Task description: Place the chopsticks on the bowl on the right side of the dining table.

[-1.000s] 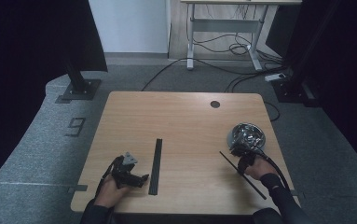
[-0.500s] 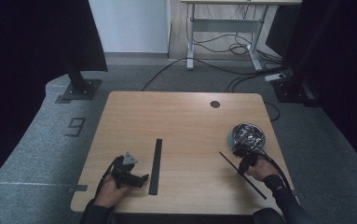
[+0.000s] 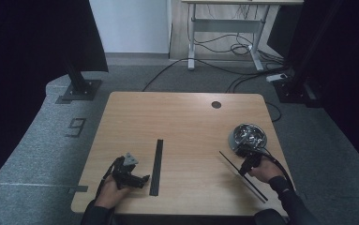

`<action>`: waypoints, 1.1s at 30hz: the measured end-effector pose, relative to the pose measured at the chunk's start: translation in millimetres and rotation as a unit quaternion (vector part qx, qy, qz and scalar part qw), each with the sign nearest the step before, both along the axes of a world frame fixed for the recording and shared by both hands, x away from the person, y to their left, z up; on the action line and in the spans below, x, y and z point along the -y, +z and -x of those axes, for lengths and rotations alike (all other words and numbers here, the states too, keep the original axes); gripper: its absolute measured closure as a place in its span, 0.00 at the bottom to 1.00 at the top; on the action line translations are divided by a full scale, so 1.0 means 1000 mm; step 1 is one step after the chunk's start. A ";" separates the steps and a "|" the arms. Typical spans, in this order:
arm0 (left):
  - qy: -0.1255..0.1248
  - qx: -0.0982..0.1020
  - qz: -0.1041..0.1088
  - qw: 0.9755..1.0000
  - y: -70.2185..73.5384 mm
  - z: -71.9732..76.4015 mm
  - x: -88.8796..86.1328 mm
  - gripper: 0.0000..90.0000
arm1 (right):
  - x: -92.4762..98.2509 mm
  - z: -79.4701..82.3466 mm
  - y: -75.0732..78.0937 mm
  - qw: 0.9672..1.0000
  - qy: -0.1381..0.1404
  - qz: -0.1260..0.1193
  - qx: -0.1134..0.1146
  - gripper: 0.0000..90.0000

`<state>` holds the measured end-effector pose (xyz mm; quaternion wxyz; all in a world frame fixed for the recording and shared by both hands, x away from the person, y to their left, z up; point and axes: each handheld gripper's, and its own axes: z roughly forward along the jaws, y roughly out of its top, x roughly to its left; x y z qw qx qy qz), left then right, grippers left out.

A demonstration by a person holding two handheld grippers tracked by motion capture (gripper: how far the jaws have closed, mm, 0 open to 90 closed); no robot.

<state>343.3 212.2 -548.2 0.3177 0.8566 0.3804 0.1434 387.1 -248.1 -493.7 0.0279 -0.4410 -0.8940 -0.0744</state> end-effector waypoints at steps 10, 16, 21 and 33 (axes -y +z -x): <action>0.000 0.000 0.000 1.000 0.000 0.000 0.000 0.00 | 0.005 -0.001 0.025 1.000 0.002 -0.006 0.008 0.96; 0.000 0.000 0.001 1.000 0.000 0.000 0.000 0.00 | 0.002 -0.002 0.035 1.000 0.009 -0.008 0.008 0.96; 0.000 0.001 0.001 1.000 0.000 0.000 0.000 0.00 | -0.004 -0.004 0.047 1.000 0.016 -0.011 0.010 0.96; 0.001 0.001 0.002 1.000 0.000 0.000 0.000 0.00 | -0.013 -0.009 0.076 0.999 0.025 -0.018 0.021 0.96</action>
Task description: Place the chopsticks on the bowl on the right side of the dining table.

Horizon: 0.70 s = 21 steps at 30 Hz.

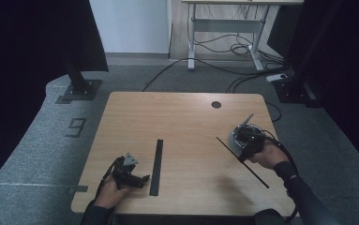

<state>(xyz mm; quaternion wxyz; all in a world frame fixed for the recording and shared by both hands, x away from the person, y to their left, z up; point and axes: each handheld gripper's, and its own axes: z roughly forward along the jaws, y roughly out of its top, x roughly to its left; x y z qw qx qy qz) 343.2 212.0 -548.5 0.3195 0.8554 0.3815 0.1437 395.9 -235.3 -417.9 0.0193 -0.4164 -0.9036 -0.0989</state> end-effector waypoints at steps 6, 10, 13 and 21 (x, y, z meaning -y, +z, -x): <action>-0.001 0.000 -0.001 1.000 0.000 0.000 0.000 0.00 | -0.001 -0.006 0.011 1.000 -0.003 0.004 0.008 0.96; 0.000 0.000 0.001 1.000 0.000 0.000 0.000 0.00 | 0.001 -0.015 0.013 1.000 -0.010 0.012 0.013 0.96; 0.000 0.001 -0.001 1.000 0.000 0.000 0.000 0.00 | 0.004 -0.022 0.014 1.000 -0.016 0.019 0.016 0.96; -0.001 0.000 -0.001 1.000 0.000 0.000 0.000 0.00 | 0.013 -0.040 0.010 0.999 -0.031 0.031 0.023 0.96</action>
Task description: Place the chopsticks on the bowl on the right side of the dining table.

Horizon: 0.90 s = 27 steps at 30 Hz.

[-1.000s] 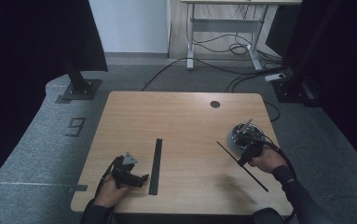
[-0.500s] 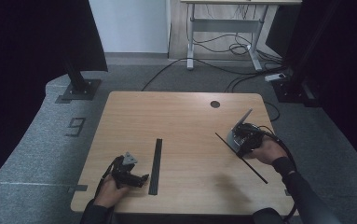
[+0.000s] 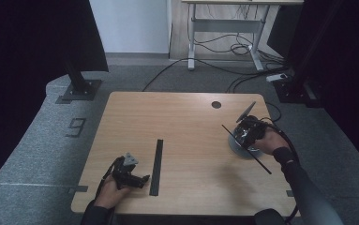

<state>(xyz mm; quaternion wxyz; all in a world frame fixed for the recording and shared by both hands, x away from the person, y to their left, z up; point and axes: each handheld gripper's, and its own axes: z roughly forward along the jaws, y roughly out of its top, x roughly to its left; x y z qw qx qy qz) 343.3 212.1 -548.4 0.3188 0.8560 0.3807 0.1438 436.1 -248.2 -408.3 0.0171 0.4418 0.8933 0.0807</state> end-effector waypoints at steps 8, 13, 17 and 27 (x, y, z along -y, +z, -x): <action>0.000 0.000 0.000 1.000 0.000 0.000 0.000 0.00 | 0.005 -0.016 -0.012 1.000 -0.009 0.013 0.003 0.96; 0.000 0.000 0.000 1.000 0.000 0.000 0.000 0.00 | 0.007 -0.025 -0.017 1.000 -0.013 0.016 0.008 0.96; 0.000 0.000 0.000 1.000 0.000 0.000 0.000 0.00 | 0.007 -0.030 -0.022 1.000 -0.014 0.019 0.011 0.96; 0.000 0.000 0.000 1.000 0.000 0.000 0.000 0.00 | 0.006 -0.038 -0.036 0.999 -0.017 0.029 0.015 0.96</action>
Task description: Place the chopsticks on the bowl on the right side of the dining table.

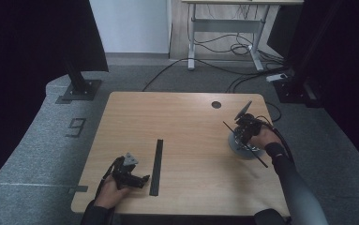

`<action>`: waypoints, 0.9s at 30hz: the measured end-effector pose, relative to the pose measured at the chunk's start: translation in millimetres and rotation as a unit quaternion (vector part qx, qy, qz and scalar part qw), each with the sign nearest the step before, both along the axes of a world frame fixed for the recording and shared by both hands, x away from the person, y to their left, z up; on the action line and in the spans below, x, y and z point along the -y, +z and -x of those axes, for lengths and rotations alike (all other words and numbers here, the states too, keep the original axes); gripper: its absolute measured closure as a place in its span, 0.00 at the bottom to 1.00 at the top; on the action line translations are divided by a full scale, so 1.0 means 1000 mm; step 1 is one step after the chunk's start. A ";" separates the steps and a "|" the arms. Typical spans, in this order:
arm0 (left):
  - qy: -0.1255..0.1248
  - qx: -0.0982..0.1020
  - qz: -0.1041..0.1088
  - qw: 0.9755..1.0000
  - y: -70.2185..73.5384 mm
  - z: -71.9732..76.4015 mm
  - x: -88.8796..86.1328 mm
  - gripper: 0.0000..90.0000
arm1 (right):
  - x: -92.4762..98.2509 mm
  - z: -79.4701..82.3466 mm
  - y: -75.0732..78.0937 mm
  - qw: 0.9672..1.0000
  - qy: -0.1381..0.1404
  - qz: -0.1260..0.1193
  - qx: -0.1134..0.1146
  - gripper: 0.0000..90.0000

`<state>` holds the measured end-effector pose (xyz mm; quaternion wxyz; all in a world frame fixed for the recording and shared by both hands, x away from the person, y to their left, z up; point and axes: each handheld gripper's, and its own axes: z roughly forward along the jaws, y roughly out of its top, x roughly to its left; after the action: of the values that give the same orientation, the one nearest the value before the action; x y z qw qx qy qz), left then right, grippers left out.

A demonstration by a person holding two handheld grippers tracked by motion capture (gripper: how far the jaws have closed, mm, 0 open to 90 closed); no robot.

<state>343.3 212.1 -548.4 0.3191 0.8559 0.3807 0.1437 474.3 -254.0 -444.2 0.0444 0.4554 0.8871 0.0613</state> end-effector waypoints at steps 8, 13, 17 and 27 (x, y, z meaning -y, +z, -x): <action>0.000 0.000 0.000 1.000 0.000 0.000 0.000 0.00 | 0.002 -0.005 -0.013 1.000 0.000 0.013 -0.006 0.95; 0.000 0.000 0.000 1.000 0.000 0.000 0.000 0.00 | 0.004 -0.006 -0.017 1.000 -0.002 0.020 -0.008 0.95; 0.000 0.000 0.000 1.000 0.000 0.000 0.000 0.00 | 0.006 -0.006 -0.017 1.000 -0.004 0.013 -0.005 0.91; 0.000 0.000 0.000 1.000 0.000 0.000 0.000 0.00 | 0.022 0.007 -0.004 0.997 -0.034 -0.035 0.064 0.48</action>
<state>343.2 212.1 -548.4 0.3188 0.8560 0.3808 0.1438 467.6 -276.4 -447.8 0.0872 0.4813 0.8640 0.1194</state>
